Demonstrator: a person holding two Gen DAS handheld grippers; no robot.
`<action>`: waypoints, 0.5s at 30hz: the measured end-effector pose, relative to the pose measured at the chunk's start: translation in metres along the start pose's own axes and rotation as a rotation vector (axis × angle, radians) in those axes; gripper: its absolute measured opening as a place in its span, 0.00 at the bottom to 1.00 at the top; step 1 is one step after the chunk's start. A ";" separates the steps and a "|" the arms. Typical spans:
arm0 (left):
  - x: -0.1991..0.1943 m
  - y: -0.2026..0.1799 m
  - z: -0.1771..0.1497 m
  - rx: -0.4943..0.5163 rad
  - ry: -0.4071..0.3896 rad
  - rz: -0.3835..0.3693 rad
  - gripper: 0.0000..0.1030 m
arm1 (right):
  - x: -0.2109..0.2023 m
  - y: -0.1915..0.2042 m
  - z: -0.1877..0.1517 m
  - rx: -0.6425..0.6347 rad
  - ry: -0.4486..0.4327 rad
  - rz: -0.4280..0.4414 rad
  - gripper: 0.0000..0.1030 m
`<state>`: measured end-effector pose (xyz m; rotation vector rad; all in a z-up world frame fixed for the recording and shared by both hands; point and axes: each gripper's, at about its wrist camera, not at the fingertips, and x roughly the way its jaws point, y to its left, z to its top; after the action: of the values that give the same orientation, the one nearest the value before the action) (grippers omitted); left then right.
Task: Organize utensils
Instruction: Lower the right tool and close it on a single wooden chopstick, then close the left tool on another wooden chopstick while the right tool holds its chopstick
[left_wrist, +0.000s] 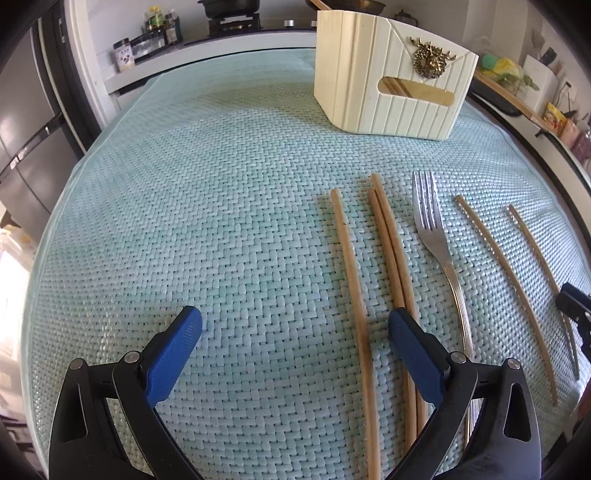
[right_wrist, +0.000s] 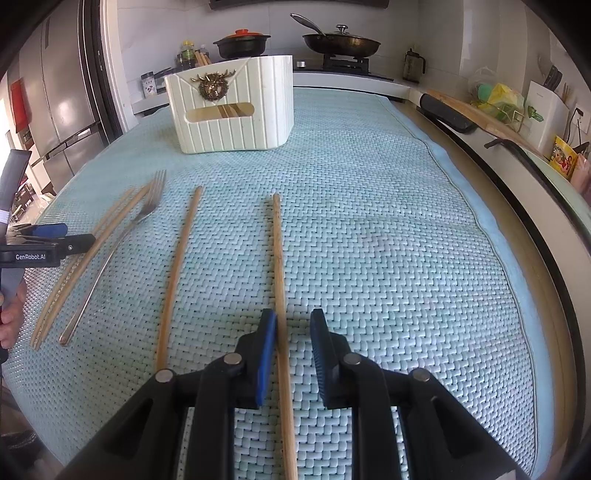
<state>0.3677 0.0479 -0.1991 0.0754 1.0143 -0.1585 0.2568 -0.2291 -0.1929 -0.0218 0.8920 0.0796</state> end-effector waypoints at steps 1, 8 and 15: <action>0.001 0.001 0.001 -0.003 0.001 0.001 0.98 | 0.000 0.000 0.000 0.001 0.002 0.001 0.19; 0.009 0.010 0.012 0.036 0.038 -0.019 1.00 | 0.004 -0.003 0.009 -0.053 0.053 0.033 0.38; 0.013 0.013 0.016 0.047 0.043 -0.024 1.00 | 0.025 0.000 0.037 -0.143 0.106 0.069 0.38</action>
<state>0.3905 0.0573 -0.2018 0.1094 1.0548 -0.2035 0.3013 -0.2253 -0.1887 -0.1294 0.9921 0.2084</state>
